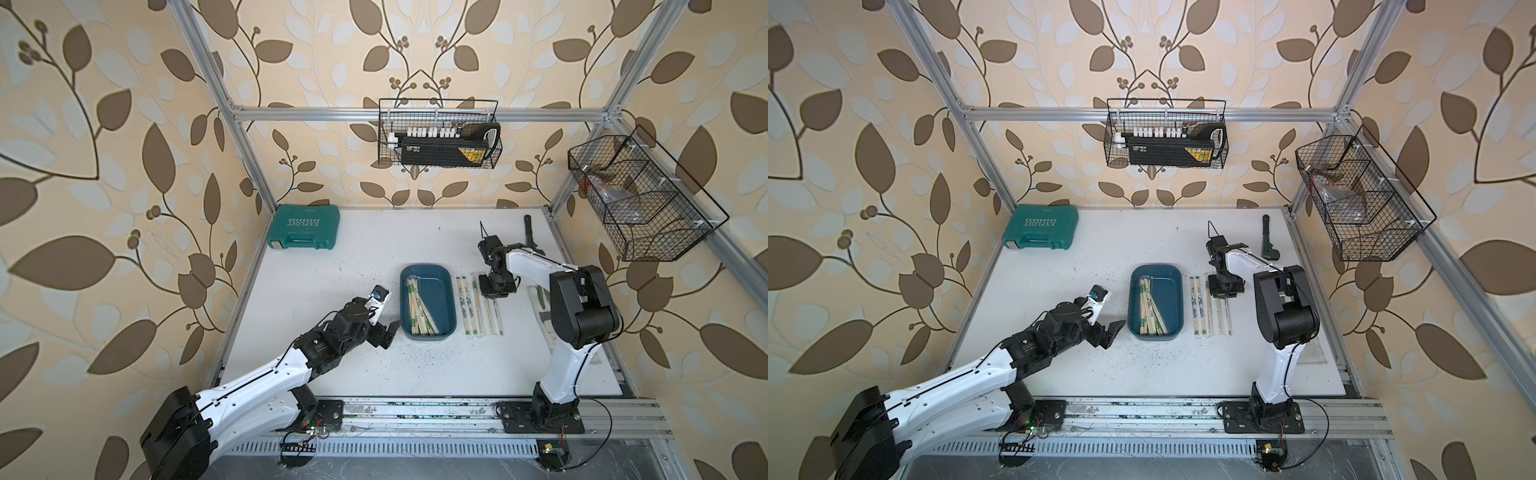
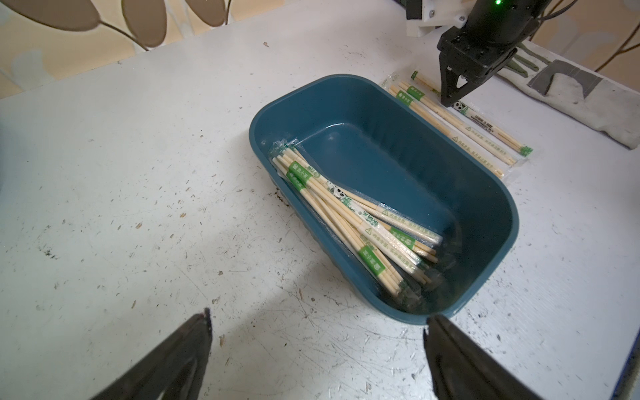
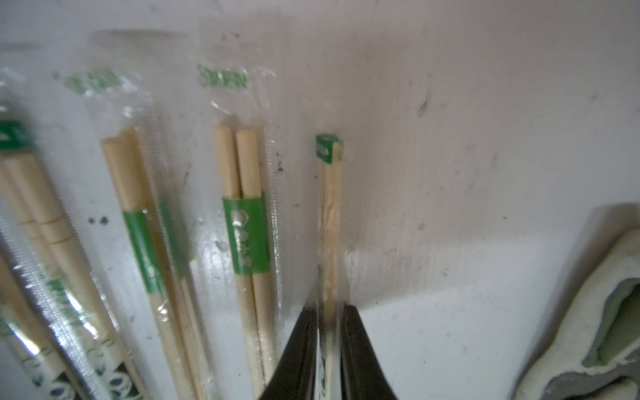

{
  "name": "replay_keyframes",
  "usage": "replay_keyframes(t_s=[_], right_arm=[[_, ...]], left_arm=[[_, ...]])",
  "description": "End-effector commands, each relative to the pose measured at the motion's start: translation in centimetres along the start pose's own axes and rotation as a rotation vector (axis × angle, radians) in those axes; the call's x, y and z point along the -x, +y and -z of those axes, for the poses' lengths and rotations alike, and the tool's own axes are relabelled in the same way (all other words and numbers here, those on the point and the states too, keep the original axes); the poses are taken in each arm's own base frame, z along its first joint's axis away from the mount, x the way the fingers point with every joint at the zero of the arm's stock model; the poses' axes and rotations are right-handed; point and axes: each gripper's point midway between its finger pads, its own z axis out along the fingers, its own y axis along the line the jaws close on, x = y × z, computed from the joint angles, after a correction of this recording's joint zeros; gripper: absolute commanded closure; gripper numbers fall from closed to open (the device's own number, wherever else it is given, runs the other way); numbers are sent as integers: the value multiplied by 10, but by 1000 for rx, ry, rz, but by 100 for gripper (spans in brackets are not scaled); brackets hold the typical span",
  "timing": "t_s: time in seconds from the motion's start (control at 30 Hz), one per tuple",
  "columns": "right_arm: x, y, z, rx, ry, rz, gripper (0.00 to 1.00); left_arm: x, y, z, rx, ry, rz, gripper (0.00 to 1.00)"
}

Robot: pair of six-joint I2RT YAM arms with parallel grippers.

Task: Take the paired disposable chopsticks out of the storage box
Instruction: Place the paired disposable chopsticks at the center of the board.

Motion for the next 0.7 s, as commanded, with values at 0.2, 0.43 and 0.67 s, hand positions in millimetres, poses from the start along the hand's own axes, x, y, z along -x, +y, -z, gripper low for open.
replay_keyframes(t_s=[0.2, 0.43, 0.67], right_arm=[[8, 5, 21, 25, -31, 3, 74], [10, 1, 36, 17, -43, -6, 71], [13, 0, 66, 11, -105, 1, 66]], left_arm=[[19, -6, 2, -22, -46, -18, 1], [18, -7, 1, -23, -39, -19, 1], [18, -7, 1, -23, -41, -17, 1]])
